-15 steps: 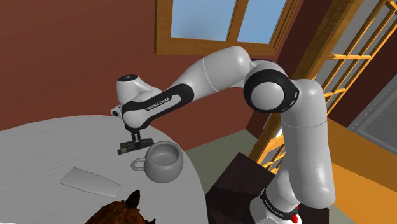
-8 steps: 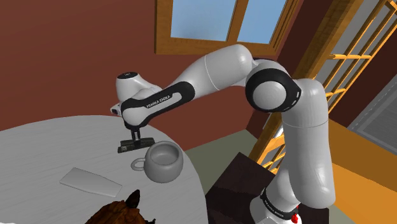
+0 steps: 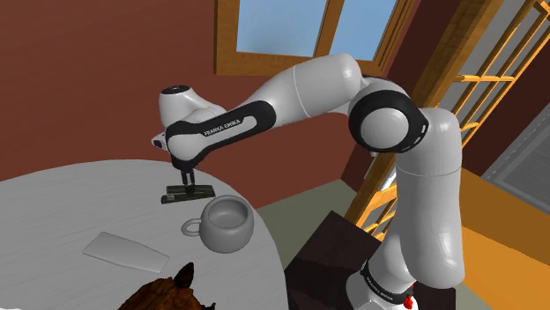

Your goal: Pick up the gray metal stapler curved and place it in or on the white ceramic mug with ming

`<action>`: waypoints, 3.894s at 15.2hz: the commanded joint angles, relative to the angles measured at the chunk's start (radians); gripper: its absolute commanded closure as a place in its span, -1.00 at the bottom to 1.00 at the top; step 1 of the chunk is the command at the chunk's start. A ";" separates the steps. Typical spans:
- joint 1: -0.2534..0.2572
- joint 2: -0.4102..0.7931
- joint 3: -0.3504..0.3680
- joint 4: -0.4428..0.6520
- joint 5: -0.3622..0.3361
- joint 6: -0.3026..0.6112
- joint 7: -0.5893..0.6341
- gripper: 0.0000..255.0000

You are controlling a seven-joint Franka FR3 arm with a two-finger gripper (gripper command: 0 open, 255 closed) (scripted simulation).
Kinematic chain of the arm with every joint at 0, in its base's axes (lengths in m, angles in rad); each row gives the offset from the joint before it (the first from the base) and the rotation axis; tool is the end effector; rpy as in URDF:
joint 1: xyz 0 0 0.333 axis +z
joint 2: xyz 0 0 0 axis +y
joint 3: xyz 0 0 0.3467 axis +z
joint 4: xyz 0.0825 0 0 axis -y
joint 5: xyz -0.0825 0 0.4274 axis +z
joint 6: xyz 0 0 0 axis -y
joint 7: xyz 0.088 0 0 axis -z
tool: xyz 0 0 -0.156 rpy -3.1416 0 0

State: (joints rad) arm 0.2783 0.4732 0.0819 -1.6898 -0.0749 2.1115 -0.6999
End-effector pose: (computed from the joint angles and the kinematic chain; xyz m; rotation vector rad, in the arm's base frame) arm 0.6702 0.2409 0.2745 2.6692 1.6222 -0.0829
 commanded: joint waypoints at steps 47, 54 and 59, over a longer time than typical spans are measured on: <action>0.049 -0.475 0.061 -0.542 0.050 0.066 0.093 1.00; 0.049 -0.474 0.061 -0.541 0.050 0.066 0.093 -1.00; 0.049 -0.475 0.061 -0.542 0.050 0.066 0.093 -1.00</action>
State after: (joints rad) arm 0.3272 -0.0016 0.1431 -2.2314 -0.0253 2.1779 -0.6071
